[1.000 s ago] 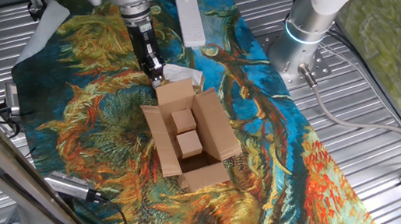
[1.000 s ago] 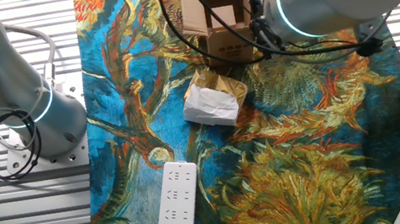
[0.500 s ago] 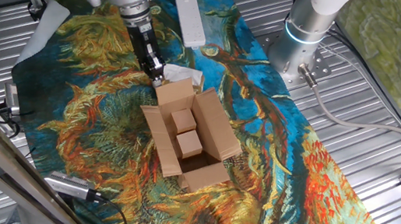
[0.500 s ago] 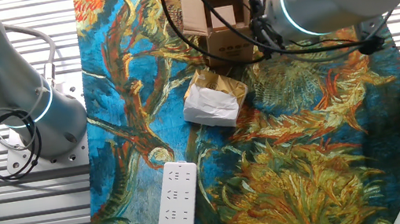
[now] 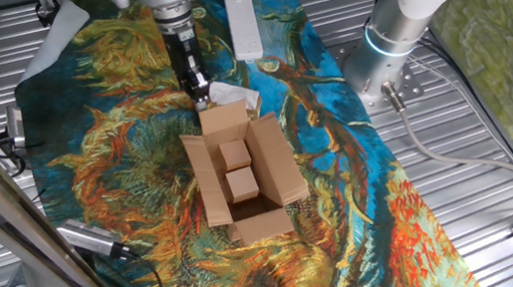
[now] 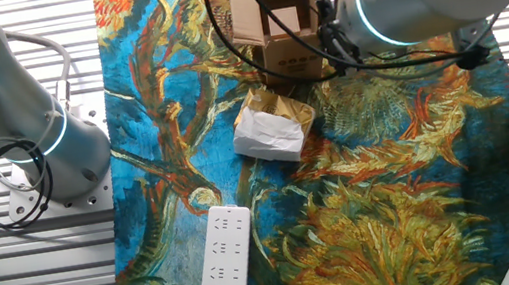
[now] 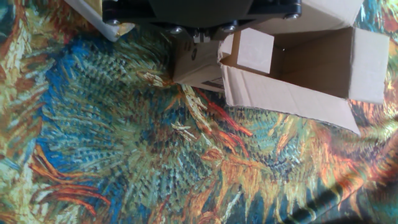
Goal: Cover the box
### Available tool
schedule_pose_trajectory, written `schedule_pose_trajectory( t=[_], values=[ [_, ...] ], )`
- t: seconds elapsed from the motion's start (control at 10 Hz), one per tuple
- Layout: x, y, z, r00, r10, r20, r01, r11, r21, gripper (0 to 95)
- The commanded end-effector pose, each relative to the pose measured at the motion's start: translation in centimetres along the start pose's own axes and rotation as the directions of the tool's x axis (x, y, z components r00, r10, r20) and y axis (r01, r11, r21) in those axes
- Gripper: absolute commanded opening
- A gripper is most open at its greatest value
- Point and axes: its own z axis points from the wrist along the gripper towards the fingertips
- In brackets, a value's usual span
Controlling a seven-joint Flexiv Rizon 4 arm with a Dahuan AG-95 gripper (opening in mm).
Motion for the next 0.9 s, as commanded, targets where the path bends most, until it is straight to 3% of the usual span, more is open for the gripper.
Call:
schedule_pose_trajectory(
  t=[0.1,0.2,0.3,0.6,0.9],
  values=[
    [0.1,-1.4,-0.5,1.000,-0.018,-0.005,0.018,1.000,-0.005,0.0],
    [0.4,-2.8,-1.3,0.999,-0.031,-0.009,0.031,0.999,-0.011,0.0],
    [0.9,-2.9,-1.5,1.000,-0.018,0.000,0.018,0.999,-0.031,0.0],
    [1.5,-2.1,-1.2,0.999,0.026,0.022,-0.024,0.996,-0.091,0.0],
    [1.4,-0.5,-0.4,0.998,0.048,0.037,-0.045,0.994,-0.099,0.0]
  ],
)
